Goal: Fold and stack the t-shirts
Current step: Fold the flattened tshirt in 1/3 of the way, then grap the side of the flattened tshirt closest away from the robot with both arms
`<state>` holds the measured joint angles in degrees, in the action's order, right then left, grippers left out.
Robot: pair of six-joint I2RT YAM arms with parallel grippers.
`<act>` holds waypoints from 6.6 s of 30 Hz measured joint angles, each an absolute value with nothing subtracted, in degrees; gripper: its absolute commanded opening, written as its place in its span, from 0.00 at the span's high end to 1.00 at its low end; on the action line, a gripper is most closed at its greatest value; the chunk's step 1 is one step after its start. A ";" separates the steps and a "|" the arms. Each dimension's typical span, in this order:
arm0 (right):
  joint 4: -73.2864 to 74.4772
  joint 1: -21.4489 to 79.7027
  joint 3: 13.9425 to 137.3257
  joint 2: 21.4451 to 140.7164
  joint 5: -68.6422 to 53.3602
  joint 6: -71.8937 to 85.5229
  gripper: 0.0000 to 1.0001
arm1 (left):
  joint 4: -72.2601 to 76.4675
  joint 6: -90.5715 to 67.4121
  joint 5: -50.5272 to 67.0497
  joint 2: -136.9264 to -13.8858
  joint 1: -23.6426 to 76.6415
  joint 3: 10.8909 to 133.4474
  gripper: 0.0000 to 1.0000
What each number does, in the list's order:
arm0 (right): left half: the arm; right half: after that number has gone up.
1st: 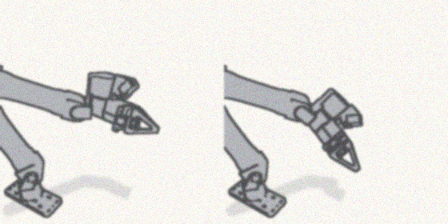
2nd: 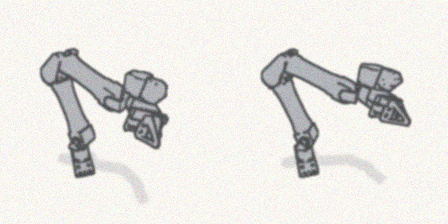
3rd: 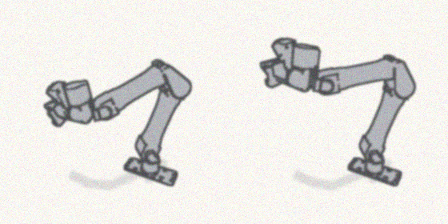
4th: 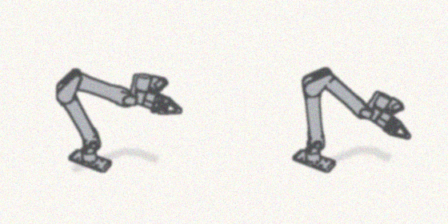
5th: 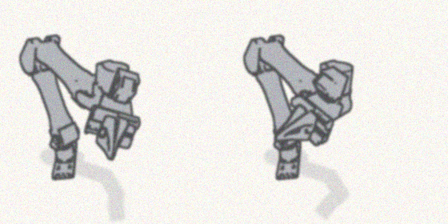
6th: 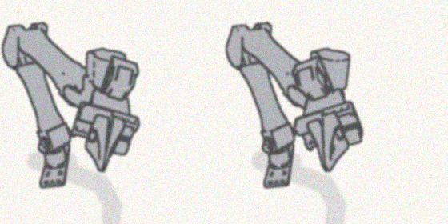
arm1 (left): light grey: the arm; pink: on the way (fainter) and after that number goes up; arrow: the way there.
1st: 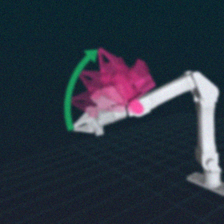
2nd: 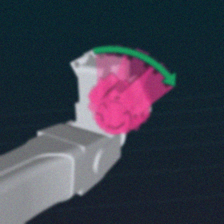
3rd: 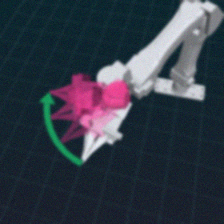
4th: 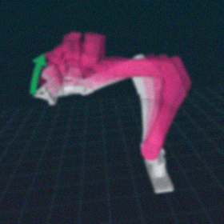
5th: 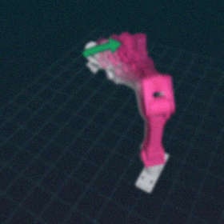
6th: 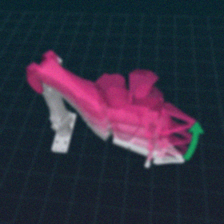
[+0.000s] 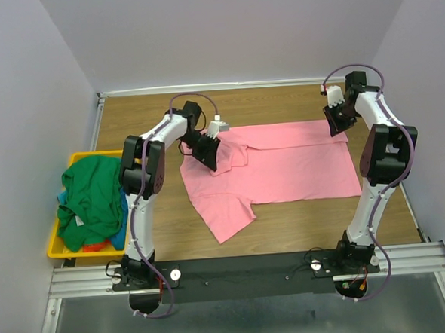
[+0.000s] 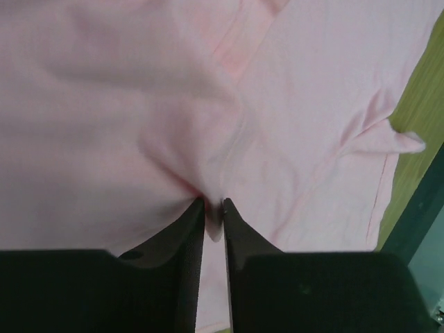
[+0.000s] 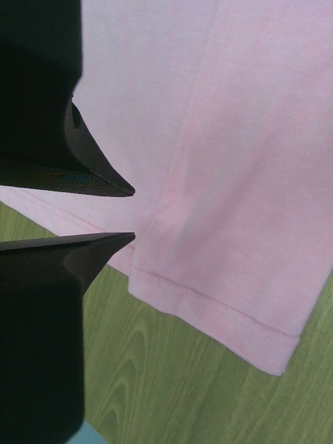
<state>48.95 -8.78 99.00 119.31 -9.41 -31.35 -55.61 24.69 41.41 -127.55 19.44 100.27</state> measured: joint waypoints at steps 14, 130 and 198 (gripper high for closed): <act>48.97 -8.60 98.17 119.31 -10.11 -31.07 0.71 | -49.63 26.13 37.12 -116.07 18.31 96.77 0.56; 48.73 -5.96 104.60 129.14 -9.41 -26.46 0.79 | -36.34 12.69 21.17 -130.02 11.84 104.18 0.80; 51.77 -3.68 66.39 93.34 -5.26 -49.41 0.55 | -44.29 36.60 30.33 -98.63 6.74 76.36 0.39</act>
